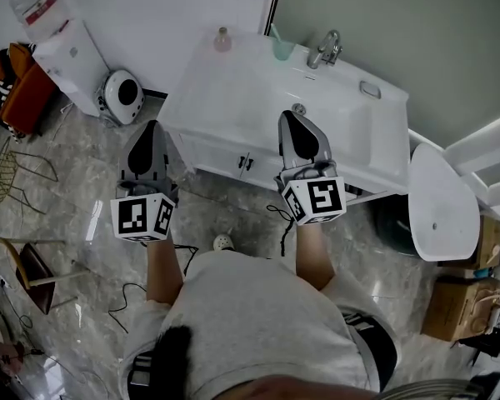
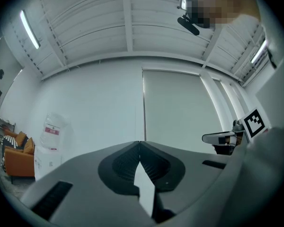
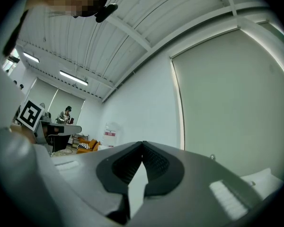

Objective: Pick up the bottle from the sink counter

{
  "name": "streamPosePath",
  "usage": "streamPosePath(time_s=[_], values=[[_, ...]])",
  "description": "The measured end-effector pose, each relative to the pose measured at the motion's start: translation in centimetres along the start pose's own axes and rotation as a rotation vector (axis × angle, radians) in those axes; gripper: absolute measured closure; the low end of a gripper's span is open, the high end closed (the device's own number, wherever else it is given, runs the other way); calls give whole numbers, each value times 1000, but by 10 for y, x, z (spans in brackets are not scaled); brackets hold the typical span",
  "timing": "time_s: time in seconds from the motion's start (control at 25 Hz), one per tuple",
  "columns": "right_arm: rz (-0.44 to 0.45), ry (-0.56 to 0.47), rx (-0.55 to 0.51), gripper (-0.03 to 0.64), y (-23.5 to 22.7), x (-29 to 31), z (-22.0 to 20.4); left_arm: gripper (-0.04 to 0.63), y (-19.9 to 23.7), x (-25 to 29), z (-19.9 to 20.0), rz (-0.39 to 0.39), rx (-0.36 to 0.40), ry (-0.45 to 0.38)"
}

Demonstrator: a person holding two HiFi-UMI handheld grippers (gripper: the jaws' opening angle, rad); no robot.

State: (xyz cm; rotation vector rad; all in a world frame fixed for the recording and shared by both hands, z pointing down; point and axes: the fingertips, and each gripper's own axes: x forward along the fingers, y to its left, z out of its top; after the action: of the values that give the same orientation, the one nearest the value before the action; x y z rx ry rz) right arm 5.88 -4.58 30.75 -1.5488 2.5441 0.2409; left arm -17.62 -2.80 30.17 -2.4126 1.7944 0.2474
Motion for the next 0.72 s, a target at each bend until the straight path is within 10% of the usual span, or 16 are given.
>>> streamPosePath(time_s=[0.72], values=[[-69, 26, -17, 609, -13, 56, -25, 588, 38, 60, -33, -71, -48, 22]])
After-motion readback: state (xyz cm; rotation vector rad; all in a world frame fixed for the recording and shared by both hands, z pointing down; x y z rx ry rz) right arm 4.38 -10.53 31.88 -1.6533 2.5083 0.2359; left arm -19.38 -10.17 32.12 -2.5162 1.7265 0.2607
